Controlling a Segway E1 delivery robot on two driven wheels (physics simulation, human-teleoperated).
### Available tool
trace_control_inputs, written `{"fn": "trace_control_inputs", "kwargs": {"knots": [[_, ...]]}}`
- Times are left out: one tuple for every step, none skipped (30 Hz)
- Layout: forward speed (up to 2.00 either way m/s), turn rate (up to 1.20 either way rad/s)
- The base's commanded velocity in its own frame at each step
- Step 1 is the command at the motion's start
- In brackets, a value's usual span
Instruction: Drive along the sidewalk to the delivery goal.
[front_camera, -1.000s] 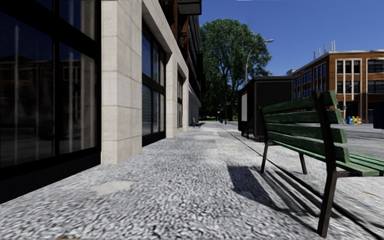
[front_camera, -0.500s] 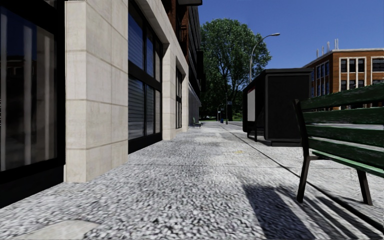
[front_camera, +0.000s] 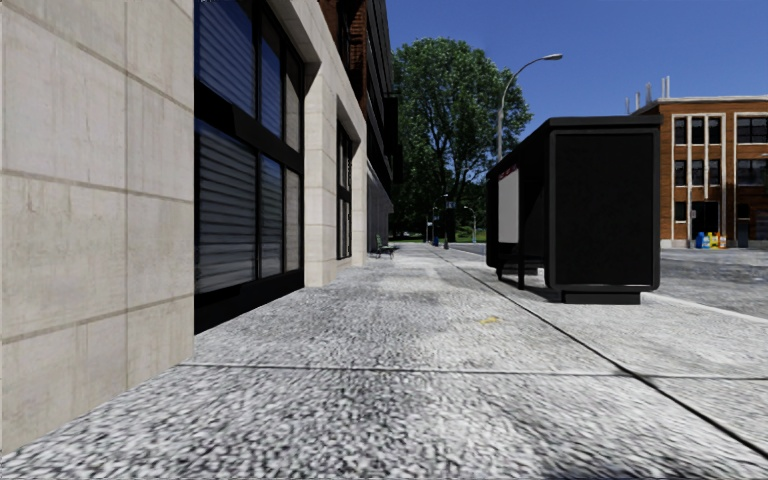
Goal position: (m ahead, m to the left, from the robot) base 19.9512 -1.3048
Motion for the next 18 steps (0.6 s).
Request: {"fn": "trace_control_inputs", "kwargs": {"knots": [[2.00, 0.00], [2.00, 0.00], [2.00, 0.00], [2.00, 0.00], [2.00, 0.00], [2.00, 0.00], [2.00, 0.00], [2.00, 0.00], [2.00, -0.12], [2.00, -0.29], [2.00, -0.34], [2.00, -0.35], [2.00, -0.35], [2.00, -0.36], [2.00, -0.36], [2.00, -0.36], [2.00, -0.36], [2.00, -0.36]]}}
